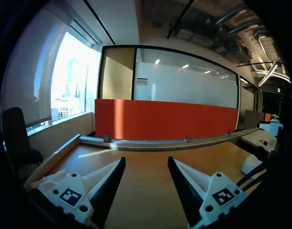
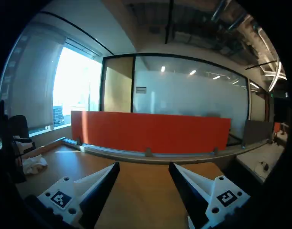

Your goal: Fold towel

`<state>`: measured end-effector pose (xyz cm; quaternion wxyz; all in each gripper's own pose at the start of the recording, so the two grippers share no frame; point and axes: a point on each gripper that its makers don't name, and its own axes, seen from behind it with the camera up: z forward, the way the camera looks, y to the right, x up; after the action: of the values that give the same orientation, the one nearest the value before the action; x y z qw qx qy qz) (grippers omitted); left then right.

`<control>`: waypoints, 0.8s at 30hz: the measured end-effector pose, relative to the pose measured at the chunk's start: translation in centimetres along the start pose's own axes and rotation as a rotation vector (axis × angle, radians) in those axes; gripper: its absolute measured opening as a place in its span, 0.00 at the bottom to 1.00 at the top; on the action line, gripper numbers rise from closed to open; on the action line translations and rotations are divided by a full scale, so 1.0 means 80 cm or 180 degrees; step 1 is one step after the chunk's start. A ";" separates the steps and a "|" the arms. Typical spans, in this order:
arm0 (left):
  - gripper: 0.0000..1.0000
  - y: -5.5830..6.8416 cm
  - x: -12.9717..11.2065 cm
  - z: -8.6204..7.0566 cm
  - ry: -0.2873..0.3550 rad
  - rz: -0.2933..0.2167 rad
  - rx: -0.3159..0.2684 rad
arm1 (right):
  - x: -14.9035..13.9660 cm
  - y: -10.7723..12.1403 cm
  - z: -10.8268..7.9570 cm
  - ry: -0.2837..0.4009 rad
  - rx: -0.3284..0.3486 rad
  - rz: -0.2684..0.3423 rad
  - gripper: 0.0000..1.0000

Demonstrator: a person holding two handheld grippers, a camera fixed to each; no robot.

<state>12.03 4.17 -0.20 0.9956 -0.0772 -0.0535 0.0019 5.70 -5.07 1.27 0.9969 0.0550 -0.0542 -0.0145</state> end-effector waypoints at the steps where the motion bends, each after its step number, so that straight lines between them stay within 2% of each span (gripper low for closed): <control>1: 0.81 -0.002 0.000 0.000 0.0018 0.0008 0.0019 | 0.001 -0.002 0.000 -0.0008 0.0006 0.0000 0.99; 9: 0.81 -0.016 -0.016 -0.003 0.0097 0.0065 0.0094 | 0.010 -0.020 -0.002 -0.0017 0.0068 0.0028 0.99; 17: 0.81 -0.034 -0.051 -0.010 0.0209 0.0138 0.0160 | -0.003 -0.040 -0.006 -0.0052 0.0074 0.0064 0.99; 24: 0.81 -0.050 -0.085 -0.018 0.0284 0.0125 0.0263 | -0.008 -0.061 -0.009 -0.0011 0.0112 0.0113 0.99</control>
<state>5.38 -0.11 -1.72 0.9991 -0.0370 -0.0074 0.0203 5.02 -9.85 -0.06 0.9958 0.0715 -0.0571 0.0041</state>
